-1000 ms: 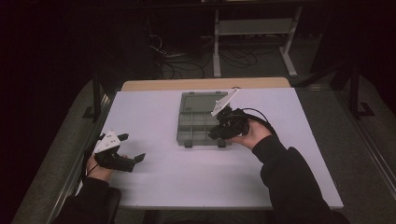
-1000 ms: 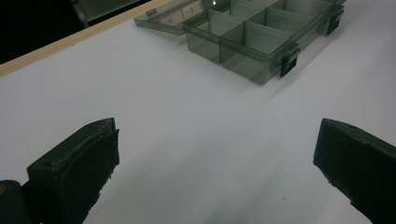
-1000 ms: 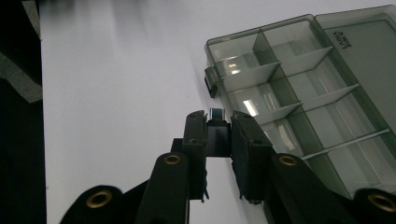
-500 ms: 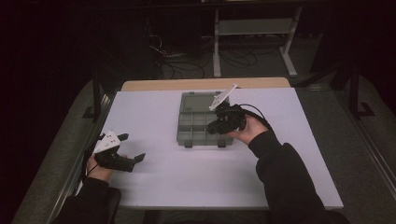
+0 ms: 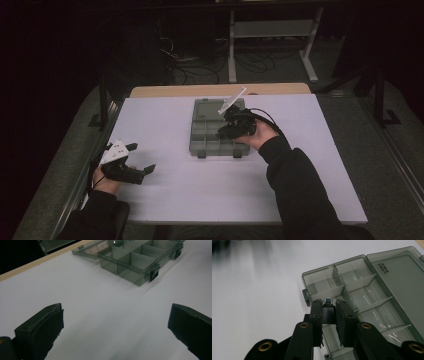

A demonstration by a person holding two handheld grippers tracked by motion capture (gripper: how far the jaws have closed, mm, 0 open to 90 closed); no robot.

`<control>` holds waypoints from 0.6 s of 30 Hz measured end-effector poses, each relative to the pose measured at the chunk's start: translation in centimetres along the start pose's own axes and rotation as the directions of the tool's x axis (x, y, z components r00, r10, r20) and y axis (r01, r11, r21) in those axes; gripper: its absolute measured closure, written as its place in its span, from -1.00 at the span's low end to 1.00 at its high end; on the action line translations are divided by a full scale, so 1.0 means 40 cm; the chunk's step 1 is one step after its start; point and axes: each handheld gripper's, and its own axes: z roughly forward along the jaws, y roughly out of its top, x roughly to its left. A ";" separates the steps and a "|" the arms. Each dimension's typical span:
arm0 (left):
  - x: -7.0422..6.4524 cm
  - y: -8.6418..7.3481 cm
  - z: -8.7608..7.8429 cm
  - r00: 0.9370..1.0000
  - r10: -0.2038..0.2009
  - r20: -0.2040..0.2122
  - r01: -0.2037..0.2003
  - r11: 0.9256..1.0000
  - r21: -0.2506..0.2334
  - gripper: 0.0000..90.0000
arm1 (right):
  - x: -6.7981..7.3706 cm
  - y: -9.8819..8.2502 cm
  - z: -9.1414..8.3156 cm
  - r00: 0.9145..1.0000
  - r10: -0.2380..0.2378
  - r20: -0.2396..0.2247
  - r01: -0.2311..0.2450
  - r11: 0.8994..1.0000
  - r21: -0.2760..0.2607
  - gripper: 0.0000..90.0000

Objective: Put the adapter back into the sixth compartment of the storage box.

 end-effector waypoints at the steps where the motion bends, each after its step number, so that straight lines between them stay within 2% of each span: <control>1: 0.000 0.000 0.000 1.000 0.000 0.000 0.000 1.000 0.001 -1.00 | -0.003 0.000 0.003 1.000 0.000 0.001 0.000 1.000 -0.003 0.67; 8: 0.000 0.000 0.000 1.000 0.001 0.001 -0.001 1.000 -0.001 -1.00 | -0.015 0.003 0.022 1.000 0.015 0.011 -0.015 1.000 0.000 0.67; 9: -0.001 0.000 0.001 1.000 0.000 0.001 0.000 1.000 -0.001 -1.00 | -0.024 0.002 0.031 0.999 0.030 0.015 -0.030 1.000 -0.003 0.67; 18: 0.000 0.000 0.000 1.000 0.001 0.002 -0.001 1.000 -0.001 -1.00 | -0.028 0.000 0.064 1.000 0.011 0.023 -0.012 1.000 0.015 0.67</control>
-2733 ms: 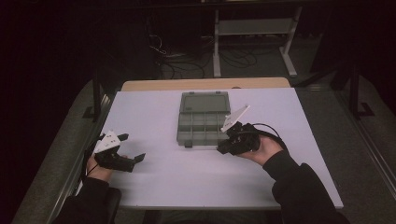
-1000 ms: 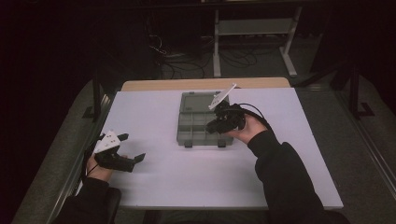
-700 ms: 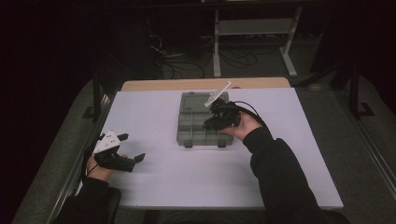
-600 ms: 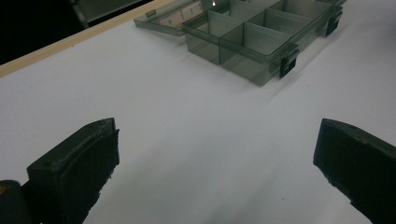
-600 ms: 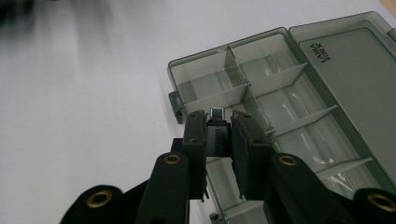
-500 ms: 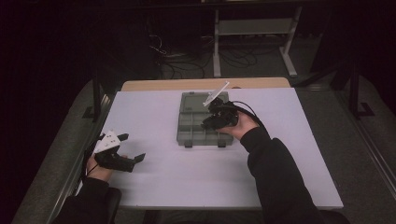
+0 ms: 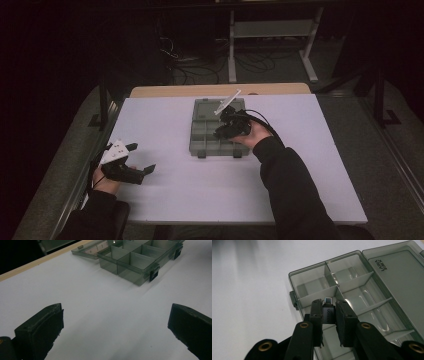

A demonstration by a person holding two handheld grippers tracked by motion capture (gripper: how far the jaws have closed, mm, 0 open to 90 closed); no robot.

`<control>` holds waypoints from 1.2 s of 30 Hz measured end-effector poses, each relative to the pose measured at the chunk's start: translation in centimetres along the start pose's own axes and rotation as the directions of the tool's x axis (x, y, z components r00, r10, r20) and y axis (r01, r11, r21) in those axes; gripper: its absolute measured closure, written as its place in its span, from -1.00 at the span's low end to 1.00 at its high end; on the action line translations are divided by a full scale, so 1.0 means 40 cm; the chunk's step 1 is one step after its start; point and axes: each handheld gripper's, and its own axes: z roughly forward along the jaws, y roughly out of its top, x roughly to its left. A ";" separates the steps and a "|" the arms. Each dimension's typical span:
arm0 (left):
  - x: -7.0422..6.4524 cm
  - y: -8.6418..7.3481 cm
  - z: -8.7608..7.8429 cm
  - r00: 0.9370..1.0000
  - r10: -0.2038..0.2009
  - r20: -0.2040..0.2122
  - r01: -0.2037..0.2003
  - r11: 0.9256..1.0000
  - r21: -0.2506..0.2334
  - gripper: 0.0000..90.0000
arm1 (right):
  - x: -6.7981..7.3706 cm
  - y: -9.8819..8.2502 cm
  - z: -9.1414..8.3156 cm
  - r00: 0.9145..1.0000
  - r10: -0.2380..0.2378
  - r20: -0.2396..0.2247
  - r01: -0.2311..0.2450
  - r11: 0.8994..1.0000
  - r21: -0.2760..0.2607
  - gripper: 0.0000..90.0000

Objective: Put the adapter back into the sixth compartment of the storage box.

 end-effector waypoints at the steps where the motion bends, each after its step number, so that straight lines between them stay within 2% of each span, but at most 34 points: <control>1: 0.000 0.000 0.000 1.000 -0.001 -0.001 0.001 1.000 -0.001 -1.00 | 0.001 0.000 0.003 1.000 -0.002 0.001 0.002 1.000 0.001 0.67; 15: 0.000 0.000 0.000 1.000 0.000 -0.001 0.000 1.000 -0.001 -1.00 | 0.002 0.002 0.052 1.000 -0.004 0.000 0.004 1.000 0.030 0.67; 24: 0.000 0.000 -0.001 1.000 -0.002 -0.001 0.002 1.000 -0.002 -1.00 | -0.009 -0.005 0.081 1.000 0.022 -0.014 -0.021 0.999 0.048 0.66; 36: -0.001 0.000 0.000 1.000 0.000 0.004 0.000 1.000 0.000 -1.00 | 0.004 -0.002 0.116 1.000 -0.004 -0.021 0.005 0.997 0.075 0.66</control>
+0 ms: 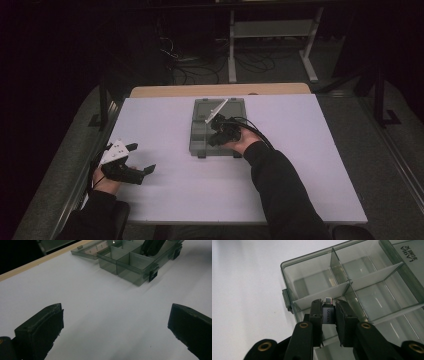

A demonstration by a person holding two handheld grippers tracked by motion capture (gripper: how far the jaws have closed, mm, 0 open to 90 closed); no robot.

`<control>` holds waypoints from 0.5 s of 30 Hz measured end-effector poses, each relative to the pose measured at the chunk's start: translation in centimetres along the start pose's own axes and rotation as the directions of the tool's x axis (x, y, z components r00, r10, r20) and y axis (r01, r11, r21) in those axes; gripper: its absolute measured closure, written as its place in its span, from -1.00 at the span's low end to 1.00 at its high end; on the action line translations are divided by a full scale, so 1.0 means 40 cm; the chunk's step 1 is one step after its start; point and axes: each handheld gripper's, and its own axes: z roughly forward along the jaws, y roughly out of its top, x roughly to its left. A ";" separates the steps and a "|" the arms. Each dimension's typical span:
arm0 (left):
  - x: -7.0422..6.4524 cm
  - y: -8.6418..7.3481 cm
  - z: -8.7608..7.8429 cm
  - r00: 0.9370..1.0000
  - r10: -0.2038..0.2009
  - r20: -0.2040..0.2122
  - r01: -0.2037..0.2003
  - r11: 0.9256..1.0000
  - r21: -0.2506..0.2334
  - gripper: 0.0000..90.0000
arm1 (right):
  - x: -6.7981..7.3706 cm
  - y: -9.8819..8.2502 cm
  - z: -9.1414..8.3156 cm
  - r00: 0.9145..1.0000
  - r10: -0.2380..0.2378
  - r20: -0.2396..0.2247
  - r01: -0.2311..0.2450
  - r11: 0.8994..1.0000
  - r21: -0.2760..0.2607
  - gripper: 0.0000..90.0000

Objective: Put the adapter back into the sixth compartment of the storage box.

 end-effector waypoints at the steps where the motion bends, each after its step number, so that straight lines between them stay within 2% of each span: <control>1: 0.000 0.000 0.000 1.000 0.000 0.000 0.000 1.000 0.001 -1.00 | 0.001 0.000 0.001 1.000 -0.002 0.001 0.002 1.000 0.002 0.65; 3: 0.000 0.000 0.001 1.000 0.000 0.003 0.000 1.000 0.002 -1.00 | 0.003 -0.002 0.003 1.000 -0.004 0.013 0.004 1.000 0.005 0.55; 10: 0.000 0.000 0.002 1.000 0.000 0.003 0.000 1.000 0.004 -1.00 | 0.009 -0.002 -0.004 1.000 -0.004 0.021 0.004 1.000 -0.013 0.44; 15: 0.000 0.000 0.003 1.000 0.002 0.003 -0.002 1.000 0.004 -1.00 | 0.011 -0.002 -0.011 0.999 -0.004 0.039 0.005 1.000 -0.014 0.27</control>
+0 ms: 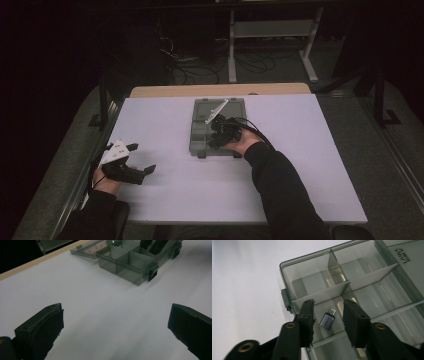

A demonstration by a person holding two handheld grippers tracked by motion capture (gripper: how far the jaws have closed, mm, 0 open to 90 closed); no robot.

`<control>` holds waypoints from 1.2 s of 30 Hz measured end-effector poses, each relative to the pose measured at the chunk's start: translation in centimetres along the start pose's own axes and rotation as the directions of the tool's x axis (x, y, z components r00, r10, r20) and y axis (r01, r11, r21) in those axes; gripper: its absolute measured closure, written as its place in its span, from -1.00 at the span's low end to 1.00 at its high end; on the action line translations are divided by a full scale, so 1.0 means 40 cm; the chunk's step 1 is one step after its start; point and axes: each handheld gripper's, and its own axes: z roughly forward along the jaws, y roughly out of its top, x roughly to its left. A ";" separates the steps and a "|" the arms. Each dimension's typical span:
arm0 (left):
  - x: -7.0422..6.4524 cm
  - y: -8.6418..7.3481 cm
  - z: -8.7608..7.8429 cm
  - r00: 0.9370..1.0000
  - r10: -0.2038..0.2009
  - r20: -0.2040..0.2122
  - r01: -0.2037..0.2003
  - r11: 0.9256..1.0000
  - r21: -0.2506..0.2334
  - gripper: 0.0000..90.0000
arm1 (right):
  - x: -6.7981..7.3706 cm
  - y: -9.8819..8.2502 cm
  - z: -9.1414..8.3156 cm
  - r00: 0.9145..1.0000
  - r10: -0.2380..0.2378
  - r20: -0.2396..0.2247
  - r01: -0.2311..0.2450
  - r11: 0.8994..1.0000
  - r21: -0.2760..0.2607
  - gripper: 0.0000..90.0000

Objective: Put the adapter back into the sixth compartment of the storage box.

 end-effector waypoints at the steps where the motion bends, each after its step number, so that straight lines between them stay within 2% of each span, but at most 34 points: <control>1: 0.000 0.000 0.000 1.000 0.000 -0.001 0.000 1.000 -0.001 -1.00 | -0.001 -0.002 -0.007 1.000 0.006 0.008 -0.006 1.000 -0.007 0.14; 4: 0.001 0.000 0.000 1.000 0.000 0.000 0.000 1.000 0.000 -1.00 | -0.001 -0.003 -0.014 1.000 0.006 0.011 -0.006 1.000 -0.010 0.03; 5: 0.000 0.000 0.001 1.000 0.000 0.000 0.000 1.000 0.001 -1.00 | -0.002 -0.006 -0.026 1.000 0.005 0.023 -0.005 1.000 -0.019 -0.13; 7: 0.000 0.000 0.001 1.000 0.001 -0.001 -0.001 1.000 0.002 -1.00 | -0.001 -0.007 -0.037 1.000 0.022 0.020 -0.022 0.999 -0.025 -0.28; 9: 0.000 0.000 0.001 1.000 0.001 -0.001 -0.001 1.000 0.002 -1.00 | -0.001 -0.007 -0.042 0.999 0.024 0.021 -0.023 0.999 -0.028 -0.28; 10: 0.000 0.000 0.001 1.000 0.000 -0.002 0.000 1.000 0.003 -1.00 | -0.001 -0.008 -0.056 0.999 0.034 0.031 -0.033 0.998 -0.051 -0.60; 16: 0.001 0.000 0.001 1.000 -0.005 0.000 0.005 1.000 0.000 -1.00 | -0.006 -0.012 -0.083 0.997 0.063 0.039 -0.060 0.996 -0.074 -0.78; 17: 0.001 0.000 0.001 1.000 -0.005 0.000 0.005 1.000 0.001 -1.00 | -0.007 -0.016 -0.093 0.997 0.057 0.043 -0.053 0.996 -0.077 -0.97; 21: 0.001 0.000 0.001 1.000 -0.005 -0.001 0.005 1.000 0.001 -1.00 | -0.011 -0.023 -0.107 0.997 0.075 0.032 -0.072 0.992 -0.105 -1.00; 28: 0.000 0.001 0.001 1.000 -0.004 -0.002 0.004 1.000 -0.002 -1.00 | -0.013 -0.044 -0.144 0.994 0.098 0.047 -0.090 0.985 -0.144 -1.00; 36: 0.000 0.001 0.002 1.000 -0.004 -0.002 0.004 1.000 0.000 -1.00 | -0.017 -0.066 -0.163 0.992 0.115 0.056 -0.105 0.982 -0.157 -1.00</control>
